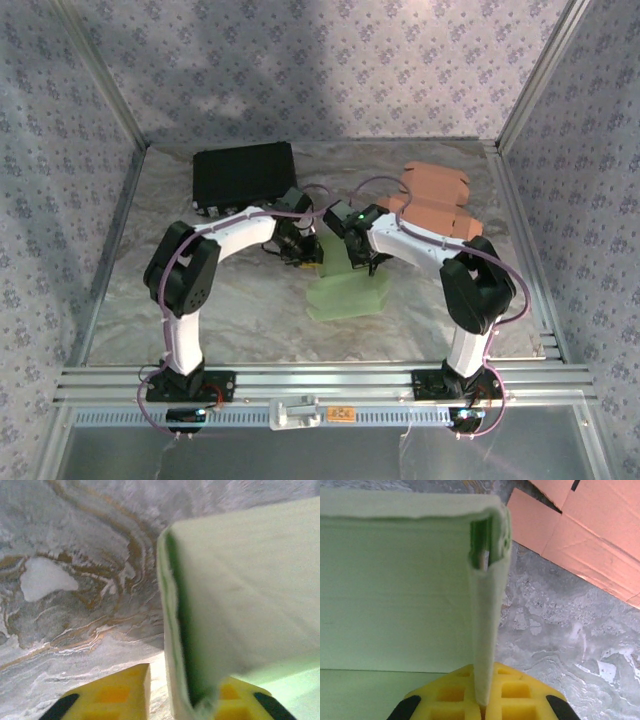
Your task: Fold the paper box
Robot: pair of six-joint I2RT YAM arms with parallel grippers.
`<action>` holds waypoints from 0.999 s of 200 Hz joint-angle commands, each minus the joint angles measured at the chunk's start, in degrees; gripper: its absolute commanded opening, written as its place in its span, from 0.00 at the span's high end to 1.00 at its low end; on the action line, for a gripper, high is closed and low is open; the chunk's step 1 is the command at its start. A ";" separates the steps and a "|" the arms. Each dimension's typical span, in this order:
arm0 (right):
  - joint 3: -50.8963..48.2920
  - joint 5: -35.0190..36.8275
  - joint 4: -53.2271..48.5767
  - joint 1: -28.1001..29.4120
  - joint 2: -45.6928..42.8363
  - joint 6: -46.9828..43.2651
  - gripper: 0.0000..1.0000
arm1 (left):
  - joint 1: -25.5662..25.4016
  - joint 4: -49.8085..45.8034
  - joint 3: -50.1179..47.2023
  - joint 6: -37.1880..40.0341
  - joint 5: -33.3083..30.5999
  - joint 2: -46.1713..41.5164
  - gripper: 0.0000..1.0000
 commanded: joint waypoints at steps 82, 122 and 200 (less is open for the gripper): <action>-2.11 -7.00 0.70 -4.67 0.76 1.12 1.00 | 1.24 12.40 -8.88 -1.95 0.41 -11.47 0.70; -2.48 -8.63 1.14 -5.38 1.13 1.03 1.00 | 2.64 18.47 -11.52 -4.95 4.36 -10.23 0.75; -1.83 -9.71 1.21 -5.64 1.83 0.77 1.00 | 2.54 20.13 -10.26 -5.37 5.64 -7.39 0.76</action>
